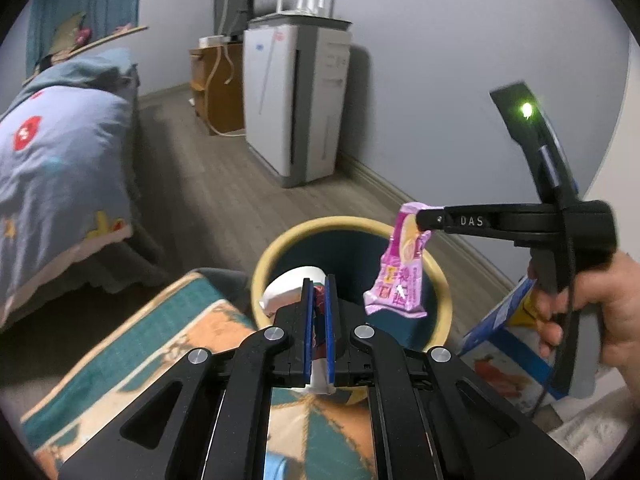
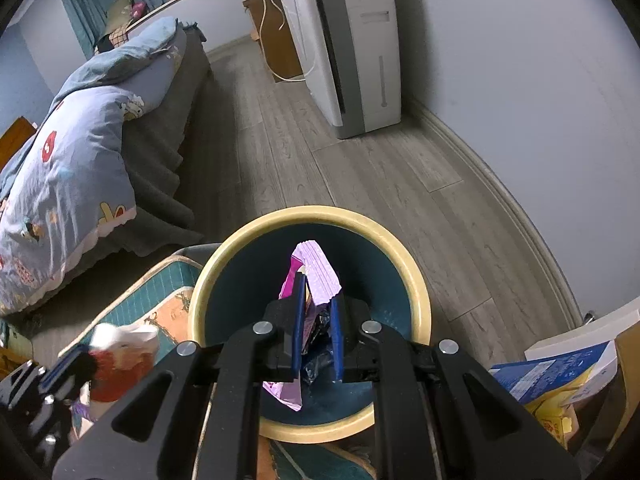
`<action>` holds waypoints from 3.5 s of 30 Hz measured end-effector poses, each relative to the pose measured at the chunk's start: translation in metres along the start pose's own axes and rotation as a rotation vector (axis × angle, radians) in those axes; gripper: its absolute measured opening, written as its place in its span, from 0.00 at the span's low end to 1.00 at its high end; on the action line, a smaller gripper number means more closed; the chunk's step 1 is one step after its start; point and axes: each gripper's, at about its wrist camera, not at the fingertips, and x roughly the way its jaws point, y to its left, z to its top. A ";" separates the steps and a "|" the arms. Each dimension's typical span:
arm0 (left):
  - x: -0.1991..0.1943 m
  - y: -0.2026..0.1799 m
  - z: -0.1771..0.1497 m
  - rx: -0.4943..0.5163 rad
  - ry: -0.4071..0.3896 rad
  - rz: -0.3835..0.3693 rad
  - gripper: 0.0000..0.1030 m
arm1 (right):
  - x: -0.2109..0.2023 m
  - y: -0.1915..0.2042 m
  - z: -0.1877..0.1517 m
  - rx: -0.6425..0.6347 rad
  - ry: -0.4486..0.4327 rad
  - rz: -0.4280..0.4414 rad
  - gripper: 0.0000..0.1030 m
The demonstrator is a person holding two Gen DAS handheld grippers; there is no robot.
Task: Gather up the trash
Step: 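Carry both wrappers over the teal bin and open both tools to drop them, then move both open tools back over the cushion toward the glove and mask, then grasp the blue glove with the left tool while the right tool grasps the blue mask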
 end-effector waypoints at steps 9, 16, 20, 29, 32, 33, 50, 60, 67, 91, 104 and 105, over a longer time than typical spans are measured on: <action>0.046 0.002 -0.002 -0.016 0.039 -0.030 0.06 | 0.001 -0.004 0.000 -0.002 0.006 -0.031 0.13; 0.045 0.007 -0.003 -0.055 0.020 -0.004 0.52 | -0.004 -0.010 0.004 0.026 -0.017 -0.030 0.74; 0.037 0.010 -0.004 -0.064 0.000 0.045 0.80 | -0.006 -0.014 0.006 0.051 -0.019 -0.010 0.90; 0.005 0.026 -0.012 -0.093 -0.025 0.165 0.92 | -0.015 0.002 0.003 -0.003 -0.025 -0.028 0.94; -0.010 0.034 -0.016 -0.104 -0.031 0.190 0.93 | -0.021 0.009 0.000 -0.024 -0.030 -0.026 0.94; -0.014 0.036 -0.017 -0.107 -0.032 0.193 0.93 | -0.022 0.012 -0.001 -0.031 -0.032 -0.028 0.94; -0.138 0.083 -0.053 -0.233 -0.086 0.339 0.95 | -0.044 0.060 -0.032 -0.089 -0.008 0.019 0.94; -0.199 0.124 -0.104 -0.391 -0.064 0.475 0.95 | -0.053 0.101 -0.059 -0.114 0.044 0.015 0.94; -0.218 0.151 -0.141 -0.482 -0.002 0.572 0.95 | -0.063 0.138 -0.085 -0.206 0.035 0.088 0.94; -0.169 0.153 -0.195 -0.356 0.150 0.525 0.95 | -0.004 0.189 -0.164 -0.301 0.203 0.077 0.94; -0.126 0.138 -0.208 -0.317 0.236 0.403 0.94 | 0.044 0.184 -0.178 -0.295 0.320 0.029 0.79; -0.122 0.138 -0.210 -0.318 0.248 0.392 0.93 | 0.047 0.184 -0.179 -0.295 0.331 0.029 0.72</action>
